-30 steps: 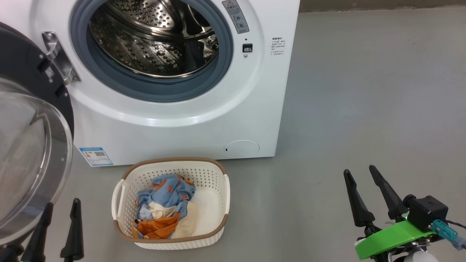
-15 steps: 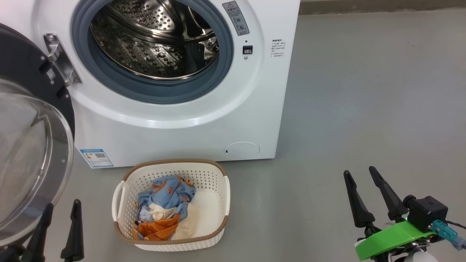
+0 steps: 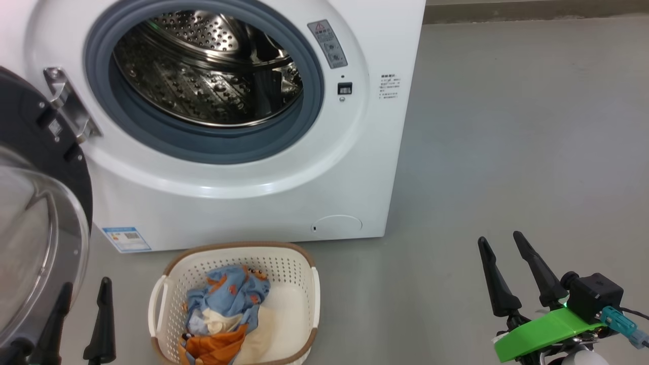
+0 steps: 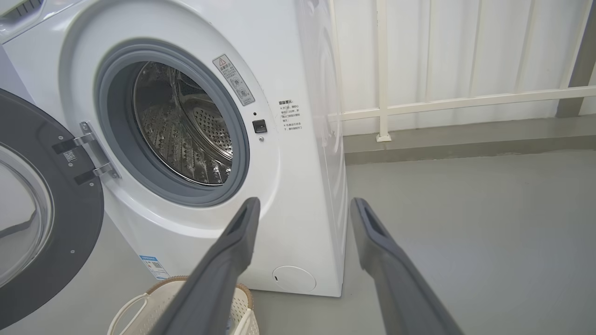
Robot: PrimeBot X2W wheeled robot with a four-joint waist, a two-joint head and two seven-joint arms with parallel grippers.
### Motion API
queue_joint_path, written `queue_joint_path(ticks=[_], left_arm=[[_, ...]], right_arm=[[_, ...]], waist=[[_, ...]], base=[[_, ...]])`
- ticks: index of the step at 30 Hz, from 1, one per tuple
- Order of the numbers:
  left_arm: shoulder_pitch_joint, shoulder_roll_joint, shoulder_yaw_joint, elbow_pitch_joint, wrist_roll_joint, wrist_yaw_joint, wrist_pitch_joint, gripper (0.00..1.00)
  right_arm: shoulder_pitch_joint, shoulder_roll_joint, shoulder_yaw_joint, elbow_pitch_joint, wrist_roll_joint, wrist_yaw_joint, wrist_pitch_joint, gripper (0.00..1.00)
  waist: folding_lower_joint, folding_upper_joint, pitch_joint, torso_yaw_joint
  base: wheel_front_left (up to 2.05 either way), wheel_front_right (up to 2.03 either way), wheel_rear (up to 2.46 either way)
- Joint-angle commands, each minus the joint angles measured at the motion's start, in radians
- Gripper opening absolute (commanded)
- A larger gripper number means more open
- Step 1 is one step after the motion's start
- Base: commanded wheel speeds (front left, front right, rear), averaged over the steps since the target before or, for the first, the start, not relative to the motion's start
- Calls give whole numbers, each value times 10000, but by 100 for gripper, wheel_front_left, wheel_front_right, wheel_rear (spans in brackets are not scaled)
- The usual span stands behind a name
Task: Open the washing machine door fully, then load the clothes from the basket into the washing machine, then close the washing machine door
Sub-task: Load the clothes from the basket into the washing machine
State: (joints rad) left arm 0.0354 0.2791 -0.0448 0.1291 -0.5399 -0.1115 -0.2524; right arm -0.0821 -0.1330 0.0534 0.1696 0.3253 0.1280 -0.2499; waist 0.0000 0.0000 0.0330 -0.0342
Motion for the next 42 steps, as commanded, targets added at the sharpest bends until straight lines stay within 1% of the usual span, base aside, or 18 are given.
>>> queue_joint_path(ticks=[1,12,42], left_arm=[[-439,264,425,-177,52,-61,-93,100],[-457,185,505,-206,101,-21,-93,100],[-481,127,577,-165,198,-85,-93,100]], right_arm=[[-105,-60,222,-281,24,27,-118,100],[-113,-55,205,-292,19,27,-118,100],[-114,40,234,-333,-84,27,-118,100]], waist=[[0,0,1,6],[0,0,40,7],[0,0,142,84]], base=[[127,-127,0],[87,-87,0],[1,-1,0]])
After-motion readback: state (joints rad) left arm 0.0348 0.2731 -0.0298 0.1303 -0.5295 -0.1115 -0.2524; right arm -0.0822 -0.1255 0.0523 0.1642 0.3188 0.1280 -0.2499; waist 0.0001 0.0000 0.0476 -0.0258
